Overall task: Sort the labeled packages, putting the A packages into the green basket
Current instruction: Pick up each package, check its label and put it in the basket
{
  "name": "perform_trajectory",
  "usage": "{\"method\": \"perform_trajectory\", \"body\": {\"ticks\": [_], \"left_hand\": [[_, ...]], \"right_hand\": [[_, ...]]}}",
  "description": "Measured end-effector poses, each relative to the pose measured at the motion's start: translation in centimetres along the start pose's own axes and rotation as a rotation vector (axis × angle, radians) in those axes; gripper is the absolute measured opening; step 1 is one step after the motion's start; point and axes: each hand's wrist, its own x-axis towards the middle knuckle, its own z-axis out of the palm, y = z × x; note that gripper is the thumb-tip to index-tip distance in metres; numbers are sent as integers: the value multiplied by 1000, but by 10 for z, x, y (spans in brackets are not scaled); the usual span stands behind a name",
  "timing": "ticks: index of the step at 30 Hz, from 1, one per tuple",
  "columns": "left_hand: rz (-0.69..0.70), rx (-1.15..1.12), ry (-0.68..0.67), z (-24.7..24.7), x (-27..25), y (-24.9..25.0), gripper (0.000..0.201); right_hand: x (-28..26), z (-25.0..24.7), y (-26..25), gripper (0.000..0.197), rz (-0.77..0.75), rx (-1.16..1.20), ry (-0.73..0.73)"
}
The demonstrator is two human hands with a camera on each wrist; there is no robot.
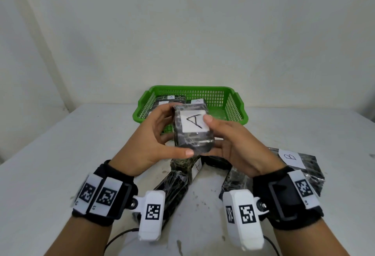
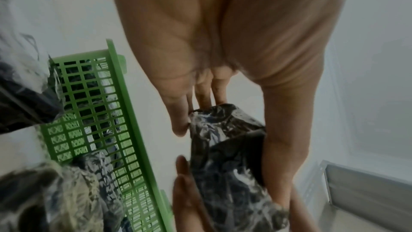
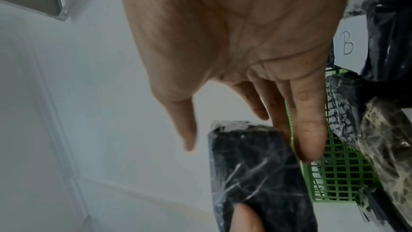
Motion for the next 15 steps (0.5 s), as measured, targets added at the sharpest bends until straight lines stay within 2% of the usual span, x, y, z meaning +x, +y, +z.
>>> {"method": "perform_trajectory", "body": {"ticks": [2,4,7,9,13,15], "left_hand": [[-14,-13,-64,2,-1,0,99],[-33,-14,-67,3,0,0,95],[-7,45,60,7,-1,4,67],[32,79,123,8,-1,6,59],[82,79,98,5,-2,4,67],[93,105,59,6,-3,3,69]], "right_hand": [[1,0,2,45,-12,-21,41],[2,-1,4,41,-62,-56,75],[2,-2,4,48,-150,-201,110],[2,-1,4,51,-183,-275,120],[2,0,3,68,-69,-193,63],[1,2,1,67,-20,-124,29]]}}
